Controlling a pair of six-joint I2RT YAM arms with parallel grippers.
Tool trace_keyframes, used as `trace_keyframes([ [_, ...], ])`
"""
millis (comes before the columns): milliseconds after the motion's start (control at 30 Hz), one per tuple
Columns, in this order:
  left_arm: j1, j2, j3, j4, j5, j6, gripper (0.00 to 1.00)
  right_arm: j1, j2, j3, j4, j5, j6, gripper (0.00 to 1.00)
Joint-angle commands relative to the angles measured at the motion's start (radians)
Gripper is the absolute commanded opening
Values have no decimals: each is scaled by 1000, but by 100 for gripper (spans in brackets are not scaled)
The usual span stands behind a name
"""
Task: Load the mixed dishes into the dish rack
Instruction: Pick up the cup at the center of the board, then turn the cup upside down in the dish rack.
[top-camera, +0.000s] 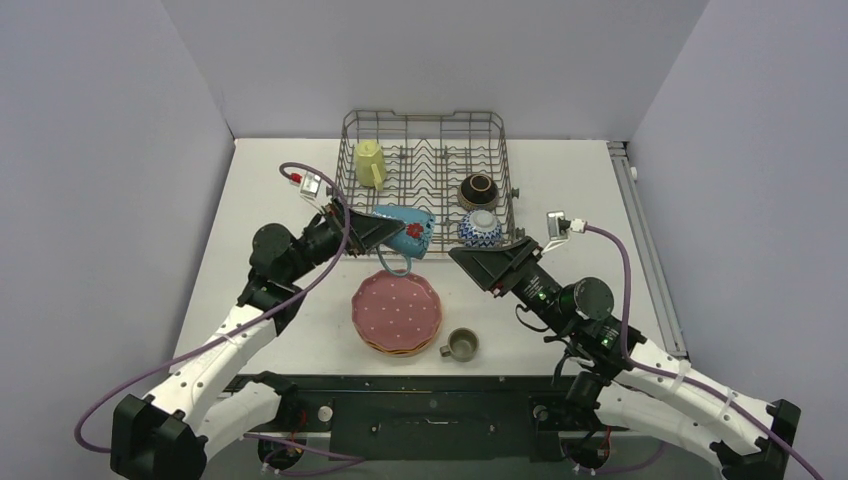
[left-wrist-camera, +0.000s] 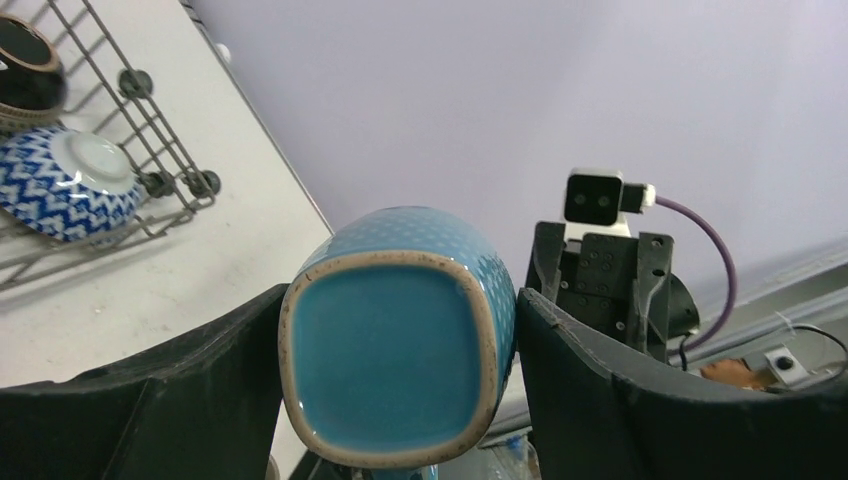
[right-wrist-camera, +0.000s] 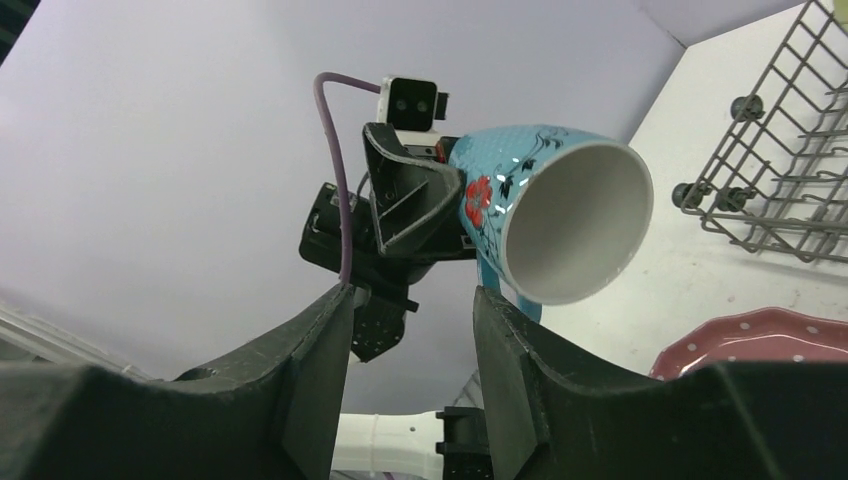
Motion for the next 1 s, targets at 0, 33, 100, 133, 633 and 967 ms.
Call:
trace_keyframes([
  [0,20,10,137,-83,-85,133,0,-8,-41,1,-61,52,-67,44],
  [33,22,20,147,-103,-93,170,0,-8,-44,4,-85,54,-74,44],
  [100,26,33,177,-168,-128,231,0,-8,-58,11,-118,65,-94,44],
  [133,28,37,197,-212,-158,269,0,-8,-69,13,-127,72,-106,44],
  [633,53,261,452,-543,-470,496,0,-13,-158,25,-273,71,-192,44],
  [967,47,474,634,-693,-719,547,0,-18,-214,37,-376,79,-246,44],
])
